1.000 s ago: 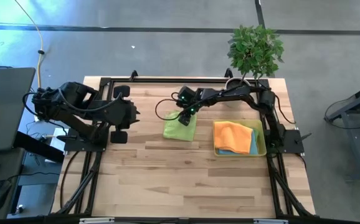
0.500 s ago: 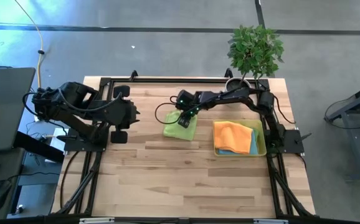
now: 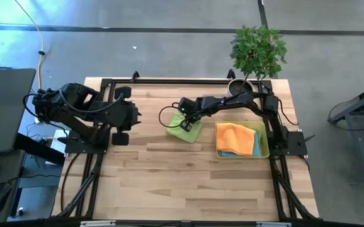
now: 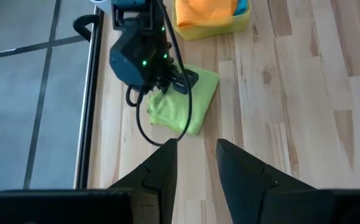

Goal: Fold microfiber towels
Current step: Put the green microfiber cloth into the yellow bin

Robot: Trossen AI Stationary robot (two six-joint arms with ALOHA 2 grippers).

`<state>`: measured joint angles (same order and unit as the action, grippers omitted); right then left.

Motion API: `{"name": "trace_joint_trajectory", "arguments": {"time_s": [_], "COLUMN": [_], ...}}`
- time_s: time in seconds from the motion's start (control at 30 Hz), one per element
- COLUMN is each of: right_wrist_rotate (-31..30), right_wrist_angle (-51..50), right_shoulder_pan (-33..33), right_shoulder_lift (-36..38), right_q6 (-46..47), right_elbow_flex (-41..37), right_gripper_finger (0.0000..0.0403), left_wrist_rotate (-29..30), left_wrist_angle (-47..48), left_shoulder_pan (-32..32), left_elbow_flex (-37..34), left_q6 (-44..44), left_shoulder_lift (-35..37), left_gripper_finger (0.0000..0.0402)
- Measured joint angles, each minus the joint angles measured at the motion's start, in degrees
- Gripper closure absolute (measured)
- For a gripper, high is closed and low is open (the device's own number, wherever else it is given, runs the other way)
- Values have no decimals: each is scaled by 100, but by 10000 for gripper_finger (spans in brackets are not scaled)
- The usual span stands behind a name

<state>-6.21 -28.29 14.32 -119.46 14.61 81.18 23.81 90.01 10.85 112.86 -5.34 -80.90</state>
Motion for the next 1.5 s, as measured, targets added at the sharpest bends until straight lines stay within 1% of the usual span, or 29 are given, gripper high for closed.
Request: {"name": "trace_joint_trajectory", "arguments": {"time_s": [0.1,0.2,0.4,0.5,0.57,0.7,0.83,0.93,1.07,1.3,1.5], "right_wrist_rotate": [-362,-576,-592,-598,-667,-840,-1045,-1042,-943,-824,-699], "right_wrist_angle": [-419,-993,-2028,-2689,-3099,-4149,-5376,-6189,-6073,-6180,-6162], "right_shoulder_pan": [-120,-257,-551,-766,-936,-1264,-1556,-1750,-2040,-2479,-2683], "right_shoulder_lift": [264,566,1134,1401,1580,1846,2016,2087,2252,2369,2506], "right_q6": [304,702,2148,2958,3335,3949,4880,5575,5887,6335,6343], "right_elbow_flex": [-1,3,7,7,10,14,14,16,-28,-161,-693], "right_gripper_finger": [399,401,402,402,402,402,402,402,402,402,402], "left_wrist_rotate": [0,0,115,220,259,419,552,601,601,601,632], "left_wrist_angle": [1,0,0,1,1,-1,1,1,-3,-12,-17], "left_shoulder_pan": [-2,0,-1,0,-1,-1,-2,-2,-2,-2,-2], "left_elbow_flex": [0,0,0,0,0,0,0,0,0,0,-1], "left_q6": [0,0,4,87,107,237,257,253,249,101,102], "left_shoulder_lift": [0,0,0,0,0,0,0,0,0,0,-2], "left_gripper_finger": [300,300,300,300,300,300,300,300,300,300,300]}}
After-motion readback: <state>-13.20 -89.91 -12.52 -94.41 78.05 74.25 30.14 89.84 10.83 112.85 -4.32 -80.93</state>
